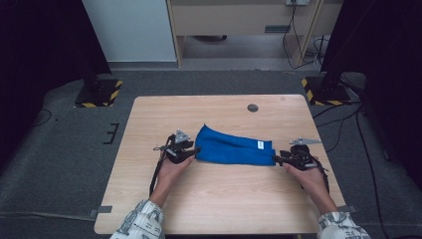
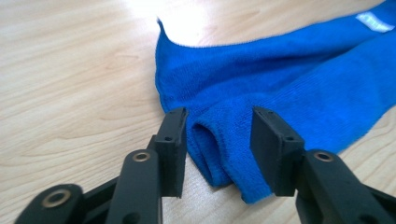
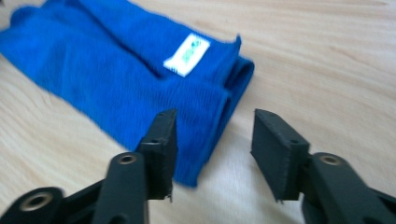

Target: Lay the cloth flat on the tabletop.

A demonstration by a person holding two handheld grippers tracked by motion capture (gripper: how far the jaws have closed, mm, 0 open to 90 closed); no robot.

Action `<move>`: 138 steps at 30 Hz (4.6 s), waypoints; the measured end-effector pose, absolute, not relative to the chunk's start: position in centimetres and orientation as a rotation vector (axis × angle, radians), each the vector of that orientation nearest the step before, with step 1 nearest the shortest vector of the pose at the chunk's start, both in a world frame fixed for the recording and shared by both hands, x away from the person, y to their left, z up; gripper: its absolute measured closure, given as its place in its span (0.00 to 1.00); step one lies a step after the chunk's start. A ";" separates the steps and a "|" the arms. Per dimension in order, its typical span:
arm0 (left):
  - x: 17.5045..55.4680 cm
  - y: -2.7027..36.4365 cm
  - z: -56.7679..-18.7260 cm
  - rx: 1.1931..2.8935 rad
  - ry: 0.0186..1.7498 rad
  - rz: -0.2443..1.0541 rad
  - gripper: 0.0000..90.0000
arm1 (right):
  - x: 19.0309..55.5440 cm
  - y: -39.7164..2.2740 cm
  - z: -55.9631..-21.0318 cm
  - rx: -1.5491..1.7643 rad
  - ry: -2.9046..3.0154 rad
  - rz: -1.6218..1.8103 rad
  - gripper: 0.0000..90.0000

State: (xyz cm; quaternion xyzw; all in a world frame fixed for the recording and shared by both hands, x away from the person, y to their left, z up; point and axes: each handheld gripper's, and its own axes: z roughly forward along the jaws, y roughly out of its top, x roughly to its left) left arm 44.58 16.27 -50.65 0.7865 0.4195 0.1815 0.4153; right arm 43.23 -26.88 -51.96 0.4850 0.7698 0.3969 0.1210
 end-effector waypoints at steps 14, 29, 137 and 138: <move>41.4 16.0 -52.0 2.125 0.977 0.437 0.57 | 41.5 -25.9 -53.1 1.397 2.276 1.160 0.55; 41.9 14.1 -52.9 2.173 0.937 0.428 0.84 | 41.4 -25.1 -53.2 1.308 2.310 1.129 0.94; 43.7 17.9 -49.3 2.081 1.015 0.489 0.56 | 42.0 -24.9 -50.5 1.246 2.293 1.064 0.58; 44.5 17.7 -49.3 2.083 1.019 0.498 0.56 | 42.4 -24.9 -50.6 1.247 2.275 1.068 0.59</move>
